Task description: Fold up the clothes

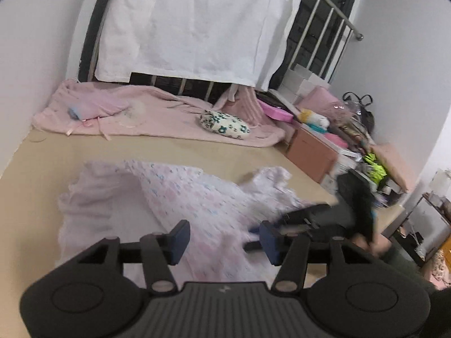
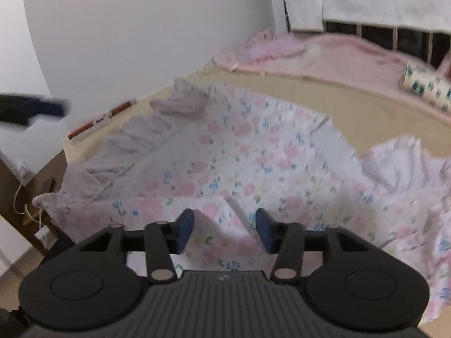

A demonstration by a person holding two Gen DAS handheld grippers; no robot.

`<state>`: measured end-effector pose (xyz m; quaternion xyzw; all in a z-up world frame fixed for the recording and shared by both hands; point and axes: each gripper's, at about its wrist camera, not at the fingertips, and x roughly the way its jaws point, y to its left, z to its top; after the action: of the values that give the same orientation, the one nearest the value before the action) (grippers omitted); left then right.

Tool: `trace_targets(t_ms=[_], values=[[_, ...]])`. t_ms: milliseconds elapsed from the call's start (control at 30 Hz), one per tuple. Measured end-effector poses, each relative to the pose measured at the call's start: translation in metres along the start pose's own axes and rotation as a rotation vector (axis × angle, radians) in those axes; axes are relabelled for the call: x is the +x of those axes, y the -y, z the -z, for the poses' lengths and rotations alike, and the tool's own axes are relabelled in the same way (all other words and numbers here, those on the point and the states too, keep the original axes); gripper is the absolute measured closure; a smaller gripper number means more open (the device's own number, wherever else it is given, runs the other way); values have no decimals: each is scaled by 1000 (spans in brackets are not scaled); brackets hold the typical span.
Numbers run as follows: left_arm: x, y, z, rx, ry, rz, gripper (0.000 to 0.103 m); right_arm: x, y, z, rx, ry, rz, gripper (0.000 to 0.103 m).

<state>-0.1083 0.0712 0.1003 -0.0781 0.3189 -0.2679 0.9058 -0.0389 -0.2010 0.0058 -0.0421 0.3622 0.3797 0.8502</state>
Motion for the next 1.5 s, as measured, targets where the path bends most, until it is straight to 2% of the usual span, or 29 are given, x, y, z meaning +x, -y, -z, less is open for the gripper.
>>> trace_targets(t_ms=[33, 100, 200, 300, 367, 400, 433, 467, 500, 567, 600, 633, 667, 700, 733, 900, 933, 967, 1033, 1100, 1133, 1167, 1233, 1267, 1333, 1400, 1433, 1467, 1500], values=[[21, -6, -4, 3, -26, 10, 51, 2, 0, 2, 14, -17, -1, 101], [52, -11, 0, 35, -96, -49, 56, -3, -4, 7, 3, -11, 23, 102], [97, -19, 6, 86, -201, -144, 58, -40, -21, 18, -29, 43, 45, 102], [99, -25, 19, 119, -183, -173, 56, -78, -35, 39, -53, 24, 13, 102], [98, -29, 16, 116, -181, -167, 56, -87, -43, 57, -79, -46, 1, 99], [96, -32, 12, 112, -185, -159, 56, -91, -46, 64, -89, -71, -5, 92], [94, -34, 8, 108, -189, -151, 56, -95, -44, 62, -76, -42, -6, 83], [91, -38, -3, 114, -143, -159, 54, -98, -42, 59, -64, -12, -8, 77], [88, -42, -15, 120, -92, -170, 52, -102, -40, 57, -51, 17, -10, 67], [97, -54, -37, 122, -66, -248, 50, -102, -29, 41, -1, 107, -4, 65], [109, -66, -47, 96, -84, -264, 51, -94, -22, 30, 27, 140, 29, 65], [122, -80, -56, 66, -106, -277, 58, -81, -15, 20, 44, 152, 85, 65], [136, -96, -60, 9, -133, -291, 71, -63, -8, 10, 60, 144, 147, 65], [150, -112, -65, -51, -160, -304, 79, -45, 0, 1, 75, 136, 207, 65], [156, -122, -66, -73, -150, -311, 93, -30, 9, -6, 98, 127, 256, 65], [179, -155, -76, -117, -69, -323, 90, 22, 60, -29, 216, 68, 452, 66], [186, -156, -80, -102, -49, -328, 90, 27, 65, -30, 213, 75, 486, 72], [193, -158, -85, -83, -30, -333, 90, 31, 71, -31, 214, 82, 517, 72], [203, -160, -96, -92, -27, -347, 89, 32, 81, -37, 264, 86, 529, 72], [195, -155, -103, -123, -59, -360, 86, 21, 81, -39, 281, 66, 521, 68], [185, -149, -105, -135, -76, -361, 78, 11, 79, -39, 281, 68, 516, 65], [174, -142, -107, -146, -93, -363, 69, -8, 74, -33, 265, 109, 506, 55], [149, -109, -92, -59, -87, -338, 56, -43, 69, -19, 253, 157, 533, 45], [137, -92, -84, -12, -82, -324, 52, -55, 68, -10, 251, 147, 572, 45], [128, -63, -60, 42, -94, -285, 52, -63, 64, 6, 254, 114, 587, 45], [121, -35, -36, 94, -107, -244, 53, -59, 61, 18, 249, 90, 589, 55], [117, -21, -24, 120, -113, -224, 55, -57, 59, 23, 246, 78, 590, 83], [114, -7, -12, 146, -119, -204, 56, -54, 57, 29, 243, 66, 591, 100], [110, 7, 0, 172, -126, -183, 56, -54, 56, 35, 247, 61, 595, 100]])
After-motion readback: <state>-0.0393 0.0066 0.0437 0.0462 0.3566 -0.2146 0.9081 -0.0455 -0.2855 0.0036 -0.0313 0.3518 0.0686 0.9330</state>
